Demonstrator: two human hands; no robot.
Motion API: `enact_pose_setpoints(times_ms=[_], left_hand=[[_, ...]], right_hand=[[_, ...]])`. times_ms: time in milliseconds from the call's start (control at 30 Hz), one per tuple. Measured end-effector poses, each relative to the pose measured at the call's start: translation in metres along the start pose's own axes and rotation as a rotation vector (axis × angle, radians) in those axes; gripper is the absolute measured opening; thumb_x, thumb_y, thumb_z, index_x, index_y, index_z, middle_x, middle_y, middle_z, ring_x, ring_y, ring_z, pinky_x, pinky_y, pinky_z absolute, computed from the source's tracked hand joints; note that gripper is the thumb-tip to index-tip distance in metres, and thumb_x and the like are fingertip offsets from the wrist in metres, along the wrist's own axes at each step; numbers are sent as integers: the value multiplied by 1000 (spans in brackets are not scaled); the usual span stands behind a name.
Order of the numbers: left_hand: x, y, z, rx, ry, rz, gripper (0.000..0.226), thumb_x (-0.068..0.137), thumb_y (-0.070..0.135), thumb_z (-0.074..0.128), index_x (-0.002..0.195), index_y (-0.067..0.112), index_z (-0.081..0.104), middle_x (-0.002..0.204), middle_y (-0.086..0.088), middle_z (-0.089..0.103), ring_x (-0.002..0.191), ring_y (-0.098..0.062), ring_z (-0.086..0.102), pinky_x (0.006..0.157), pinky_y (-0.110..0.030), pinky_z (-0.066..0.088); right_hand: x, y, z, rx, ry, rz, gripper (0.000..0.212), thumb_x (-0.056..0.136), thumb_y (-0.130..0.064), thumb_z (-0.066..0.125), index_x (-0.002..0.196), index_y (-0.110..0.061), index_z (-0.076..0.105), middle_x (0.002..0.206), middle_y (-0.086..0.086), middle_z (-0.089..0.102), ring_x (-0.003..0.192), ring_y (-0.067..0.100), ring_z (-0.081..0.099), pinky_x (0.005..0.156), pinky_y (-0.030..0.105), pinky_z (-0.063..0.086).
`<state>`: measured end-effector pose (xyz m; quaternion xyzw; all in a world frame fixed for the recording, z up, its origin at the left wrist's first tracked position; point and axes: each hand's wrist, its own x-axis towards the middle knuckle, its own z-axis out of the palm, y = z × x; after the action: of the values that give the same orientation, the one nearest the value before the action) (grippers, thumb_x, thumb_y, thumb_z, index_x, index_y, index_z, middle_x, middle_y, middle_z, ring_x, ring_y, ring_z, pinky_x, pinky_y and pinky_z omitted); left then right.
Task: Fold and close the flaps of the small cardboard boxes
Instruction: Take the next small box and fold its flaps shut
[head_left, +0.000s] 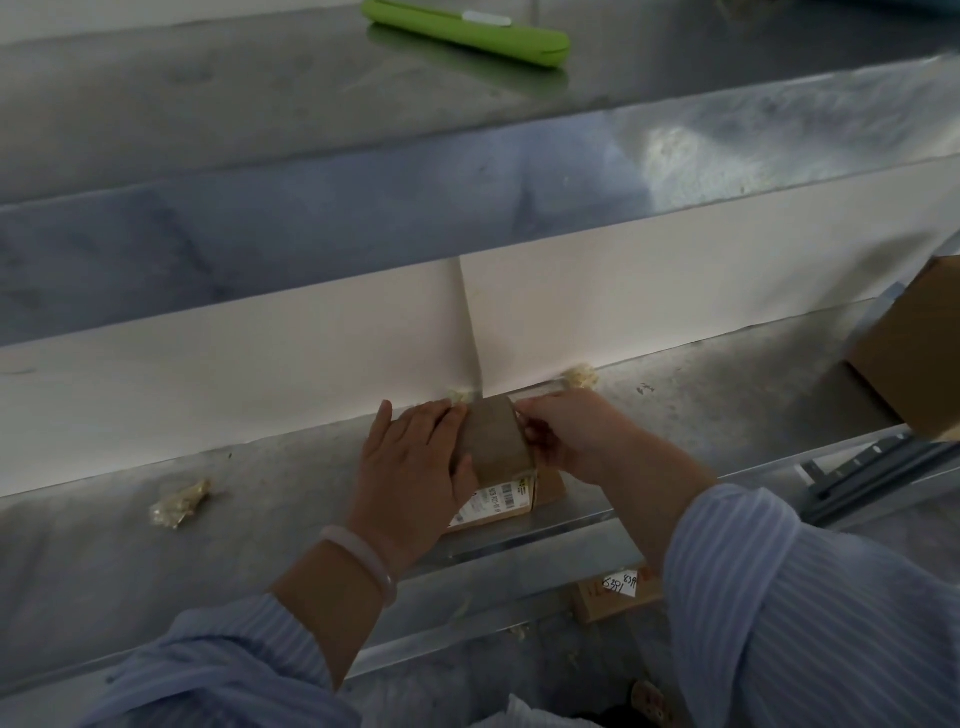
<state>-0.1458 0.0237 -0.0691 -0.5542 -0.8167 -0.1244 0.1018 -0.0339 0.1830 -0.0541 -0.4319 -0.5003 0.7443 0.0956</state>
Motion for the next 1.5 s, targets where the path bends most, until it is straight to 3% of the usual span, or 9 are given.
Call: enact_pose_setpoints(times_ms=[200, 367, 533, 700, 900, 1033, 1167, 1367, 1500], left_hand=[[1, 0, 2, -12, 3, 6, 52, 85, 38, 39, 125, 13, 60, 123, -3, 61, 113, -20, 57, 113, -49, 25], [0, 0, 2, -14, 42, 12, 51, 84, 36, 40, 124, 12, 61, 121, -5, 62, 110, -22, 59, 112, -50, 27], [-1, 0, 3, -8, 56, 27, 49, 85, 35, 42, 123, 11, 61, 120, -5, 63, 109, -22, 59, 112, -50, 27], [0, -2, 4, 1, 36, 19, 50, 85, 36, 40, 123, 12, 61, 121, -5, 62, 110, -22, 59, 112, -50, 28], [4, -1, 3, 1, 10, 9, 52, 84, 38, 38, 124, 13, 60, 121, -3, 62, 110, -21, 59, 112, -49, 26], [3, -1, 3, -7, -6, 10, 53, 85, 39, 36, 126, 15, 59, 123, -2, 61, 113, -19, 57, 114, -48, 23], [3, -1, 3, -8, -4, 10, 53, 85, 39, 37, 126, 14, 59, 123, -3, 61, 113, -20, 57, 113, -50, 26], [2, -1, 5, -3, 11, 10, 51, 86, 38, 38, 124, 13, 60, 123, -3, 61, 111, -21, 58, 113, -50, 26], [1, -1, 4, -4, 16, 12, 51, 86, 39, 38, 124, 13, 60, 123, -3, 61, 112, -21, 58, 113, -51, 26]], right_hand=[[-26, 3, -20, 33, -25, 4, 20, 89, -7, 65, 102, 9, 66, 78, 13, 68, 64, 17, 66, 57, 28, 57], [-43, 8, -10, -308, 121, -81, 6, 82, -13, 74, 83, -8, 72, 77, 14, 72, 70, 21, 69, 71, 35, 61], [-45, -2, -4, -366, 106, -22, 21, 87, -12, 67, 89, 10, 67, 71, 17, 67, 63, 24, 66, 71, 41, 60], [-43, -14, 2, -632, 67, -38, 25, 93, -11, 56, 70, -4, 62, 59, 8, 61, 42, 11, 55, 48, 23, 48], [-43, -8, -7, -6, -53, 164, 20, 93, -6, 56, 74, -8, 58, 60, 3, 58, 53, 13, 55, 60, 30, 52], [-55, 6, -15, 144, -31, 58, 10, 90, -7, 62, 85, 1, 64, 71, 11, 66, 63, 19, 65, 71, 38, 59], [-70, 9, -19, -172, 95, -35, 17, 86, -17, 70, 94, -3, 71, 85, 12, 75, 79, 23, 73, 73, 36, 61], [-74, 11, 3, -797, 292, -202, 9, 85, -31, 70, 80, -23, 68, 70, -14, 64, 65, 1, 61, 58, 16, 49], [-77, 5, 8, -1036, 292, -233, 19, 93, -28, 58, 76, -22, 61, 72, -7, 62, 62, 3, 55, 57, 18, 46]])
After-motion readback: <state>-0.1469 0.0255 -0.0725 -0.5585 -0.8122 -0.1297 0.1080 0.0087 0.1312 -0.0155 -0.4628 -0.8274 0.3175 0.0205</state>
